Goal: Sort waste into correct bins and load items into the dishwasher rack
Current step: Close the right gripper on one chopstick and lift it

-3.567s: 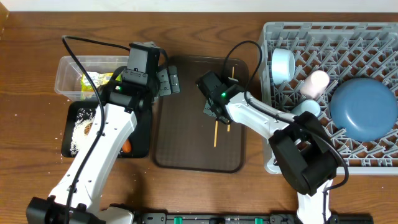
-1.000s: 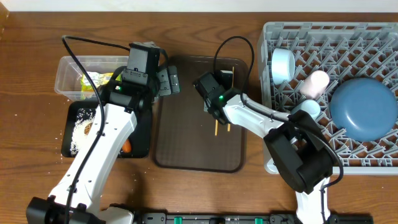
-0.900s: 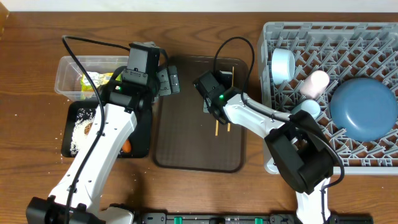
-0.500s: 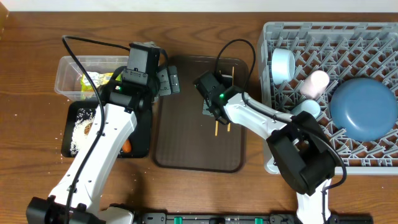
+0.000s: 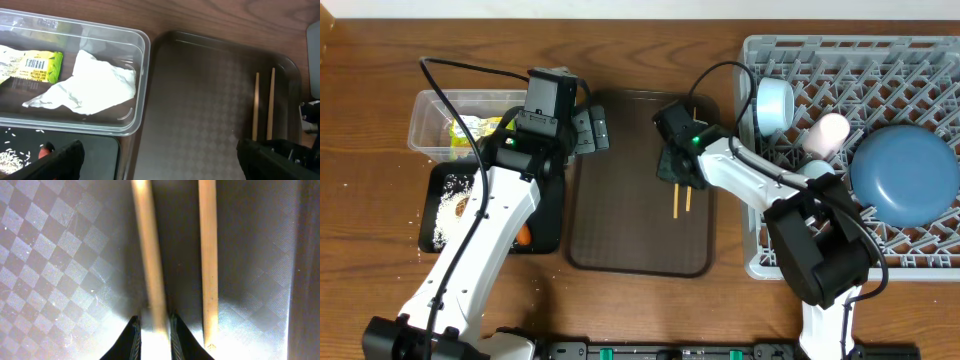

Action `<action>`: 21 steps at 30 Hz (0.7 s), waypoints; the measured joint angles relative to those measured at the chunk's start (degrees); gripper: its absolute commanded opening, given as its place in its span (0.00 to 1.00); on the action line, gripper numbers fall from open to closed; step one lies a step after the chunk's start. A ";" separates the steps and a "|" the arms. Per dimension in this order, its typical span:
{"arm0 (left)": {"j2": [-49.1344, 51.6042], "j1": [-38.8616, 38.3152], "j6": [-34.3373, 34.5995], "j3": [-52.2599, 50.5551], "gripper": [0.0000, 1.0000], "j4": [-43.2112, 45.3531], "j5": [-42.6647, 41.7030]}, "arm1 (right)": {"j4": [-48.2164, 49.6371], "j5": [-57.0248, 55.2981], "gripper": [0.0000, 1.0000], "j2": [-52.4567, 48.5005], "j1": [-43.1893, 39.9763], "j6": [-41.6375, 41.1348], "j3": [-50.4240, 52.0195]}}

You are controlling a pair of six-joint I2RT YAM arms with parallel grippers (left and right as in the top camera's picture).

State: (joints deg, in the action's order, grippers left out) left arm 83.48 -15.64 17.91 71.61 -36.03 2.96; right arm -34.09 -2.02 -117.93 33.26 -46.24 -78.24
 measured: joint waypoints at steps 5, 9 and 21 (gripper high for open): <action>0.00 0.00 0.00 0.00 0.98 0.00 0.00 | 0.26 0.07 0.19 0.00 0.02 0.00 0.00; 0.00 0.00 0.00 0.02 0.98 0.00 0.00 | 0.44 -0.35 0.20 0.00 0.11 0.00 0.00; 0.00 0.00 0.00 0.00 0.98 0.00 0.00 | 0.87 -4.04 0.18 -0.17 0.20 0.02 0.00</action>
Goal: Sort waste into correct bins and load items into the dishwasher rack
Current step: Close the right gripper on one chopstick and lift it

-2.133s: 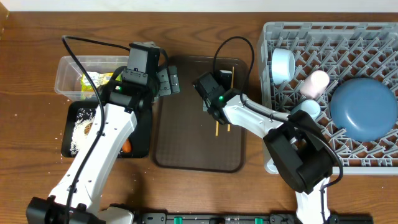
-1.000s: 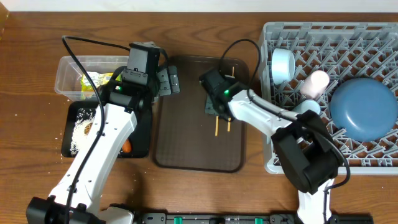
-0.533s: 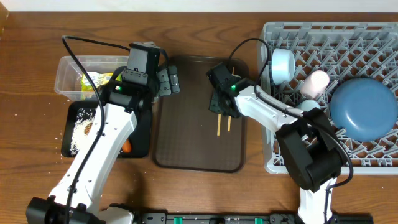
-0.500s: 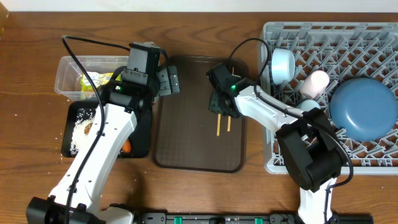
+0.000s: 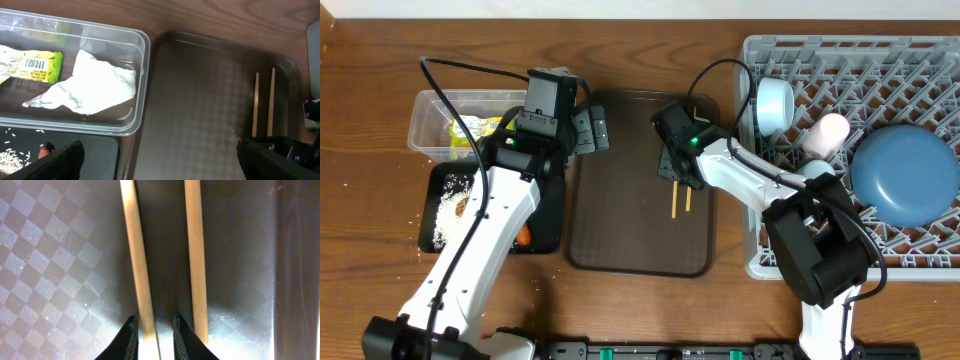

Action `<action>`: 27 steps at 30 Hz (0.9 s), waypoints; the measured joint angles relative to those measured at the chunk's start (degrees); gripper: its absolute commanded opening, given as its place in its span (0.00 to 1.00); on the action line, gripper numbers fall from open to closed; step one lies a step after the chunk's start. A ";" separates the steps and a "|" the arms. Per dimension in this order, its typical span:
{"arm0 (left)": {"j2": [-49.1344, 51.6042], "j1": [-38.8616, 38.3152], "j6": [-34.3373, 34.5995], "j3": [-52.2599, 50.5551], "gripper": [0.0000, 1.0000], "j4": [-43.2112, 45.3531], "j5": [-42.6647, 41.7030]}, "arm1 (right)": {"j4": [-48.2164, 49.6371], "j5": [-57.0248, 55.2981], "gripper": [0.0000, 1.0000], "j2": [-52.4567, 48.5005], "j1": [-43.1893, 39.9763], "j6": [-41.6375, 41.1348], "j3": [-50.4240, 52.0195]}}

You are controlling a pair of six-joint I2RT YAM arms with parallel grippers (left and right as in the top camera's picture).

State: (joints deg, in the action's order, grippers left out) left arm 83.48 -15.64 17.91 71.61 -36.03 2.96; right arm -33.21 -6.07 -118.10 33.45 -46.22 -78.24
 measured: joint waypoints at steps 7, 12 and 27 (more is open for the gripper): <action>0.00 0.00 0.00 0.00 0.98 0.00 0.00 | 0.26 -0.85 0.17 -0.22 0.00 0.00 -0.02; 0.00 0.00 0.00 0.02 0.98 0.00 0.00 | 0.87 -1.55 0.19 -0.42 0.00 0.02 -0.13; 0.00 0.00 0.00 0.02 0.98 0.00 0.00 | 3.04 -3.93 0.12 -0.94 0.15 0.85 -0.13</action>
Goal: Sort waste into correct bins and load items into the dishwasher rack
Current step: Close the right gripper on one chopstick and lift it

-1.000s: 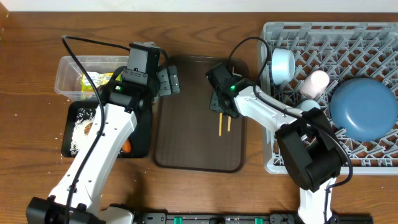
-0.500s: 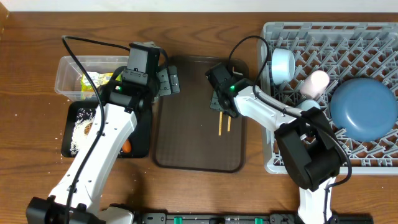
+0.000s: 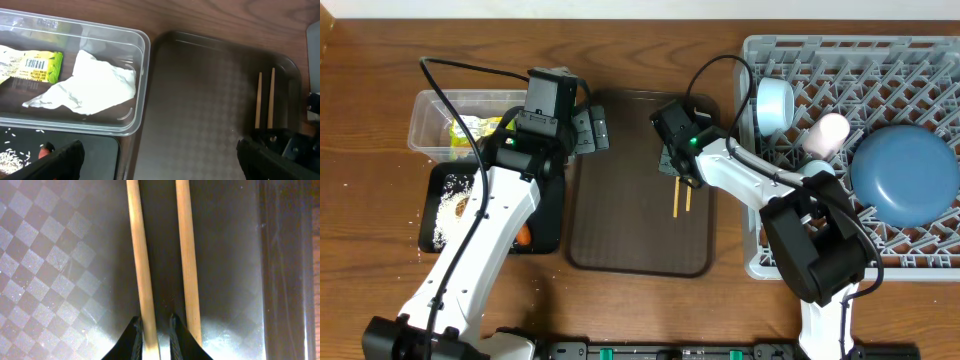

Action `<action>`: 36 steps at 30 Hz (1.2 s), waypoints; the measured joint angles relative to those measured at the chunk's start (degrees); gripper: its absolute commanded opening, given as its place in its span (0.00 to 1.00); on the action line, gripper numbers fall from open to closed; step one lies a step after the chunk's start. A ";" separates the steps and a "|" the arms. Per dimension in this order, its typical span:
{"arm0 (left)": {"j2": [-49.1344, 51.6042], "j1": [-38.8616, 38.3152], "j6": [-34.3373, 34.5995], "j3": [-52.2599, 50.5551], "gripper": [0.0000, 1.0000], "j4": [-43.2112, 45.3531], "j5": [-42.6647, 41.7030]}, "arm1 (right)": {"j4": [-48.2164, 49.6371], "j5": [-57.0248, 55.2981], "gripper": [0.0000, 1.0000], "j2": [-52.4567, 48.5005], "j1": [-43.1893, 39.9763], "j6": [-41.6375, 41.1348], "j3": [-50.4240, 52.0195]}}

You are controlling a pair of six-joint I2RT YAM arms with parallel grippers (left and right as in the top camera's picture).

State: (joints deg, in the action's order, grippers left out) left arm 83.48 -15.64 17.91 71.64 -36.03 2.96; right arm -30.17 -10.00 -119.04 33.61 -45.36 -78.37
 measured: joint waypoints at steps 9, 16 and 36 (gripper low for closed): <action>0.00 0.00 0.00 -0.02 0.98 0.00 0.00 | 0.96 -0.83 0.01 -0.22 0.28 0.76 -0.02; 0.00 0.00 0.00 0.00 0.98 0.00 0.00 | 0.74 -0.55 0.01 -0.33 0.28 1.31 -0.39; 0.00 0.00 0.00 -0.02 0.98 0.00 0.00 | -6.82 7.58 0.01 -0.76 0.11 7.85 -5.29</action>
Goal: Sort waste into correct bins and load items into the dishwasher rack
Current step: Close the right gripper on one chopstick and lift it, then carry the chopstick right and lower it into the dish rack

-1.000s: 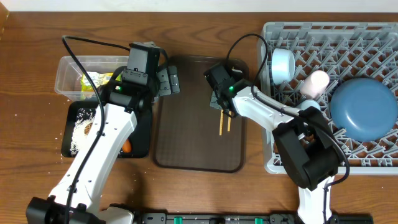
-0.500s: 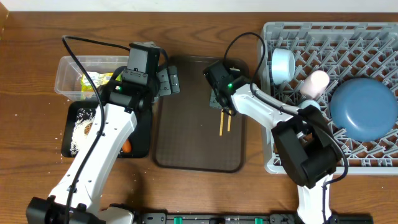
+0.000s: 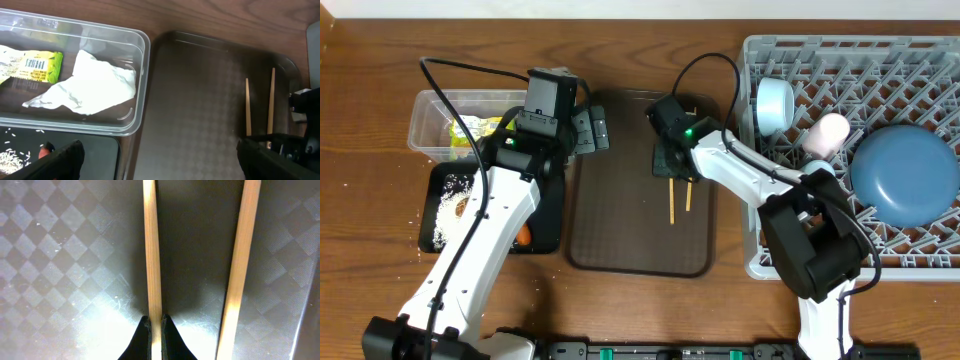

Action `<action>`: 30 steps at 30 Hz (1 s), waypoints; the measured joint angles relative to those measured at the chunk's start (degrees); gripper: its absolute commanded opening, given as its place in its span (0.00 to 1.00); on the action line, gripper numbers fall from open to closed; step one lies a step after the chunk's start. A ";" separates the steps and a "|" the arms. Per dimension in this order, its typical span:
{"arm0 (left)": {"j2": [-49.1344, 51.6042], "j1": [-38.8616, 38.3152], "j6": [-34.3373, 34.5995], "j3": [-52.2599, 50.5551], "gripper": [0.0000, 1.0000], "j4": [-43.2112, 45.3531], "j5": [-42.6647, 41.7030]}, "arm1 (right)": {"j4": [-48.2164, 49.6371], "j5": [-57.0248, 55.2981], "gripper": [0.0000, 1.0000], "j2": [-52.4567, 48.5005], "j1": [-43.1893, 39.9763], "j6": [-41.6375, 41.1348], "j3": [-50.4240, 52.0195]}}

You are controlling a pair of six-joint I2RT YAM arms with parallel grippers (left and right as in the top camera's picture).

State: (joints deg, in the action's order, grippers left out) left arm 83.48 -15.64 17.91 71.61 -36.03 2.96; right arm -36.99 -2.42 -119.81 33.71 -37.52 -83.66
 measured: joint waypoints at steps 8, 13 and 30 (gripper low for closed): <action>0.00 0.00 0.00 0.02 0.98 0.00 0.00 | -0.04 0.44 0.01 2.40 0.00 1.40 -0.46; 0.00 0.00 0.00 0.00 0.98 0.00 0.00 | -0.02 0.52 0.01 2.82 0.00 2.67 -0.68; 0.00 0.00 0.00 0.00 0.98 -0.02 0.00 | -6.34 0.83 0.01 17.03 -3.91 5.49 -0.70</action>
State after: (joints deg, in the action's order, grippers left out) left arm 83.48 -15.64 17.91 71.61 -36.05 2.96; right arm -43.33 -1.58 -102.78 29.80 -32.03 -84.36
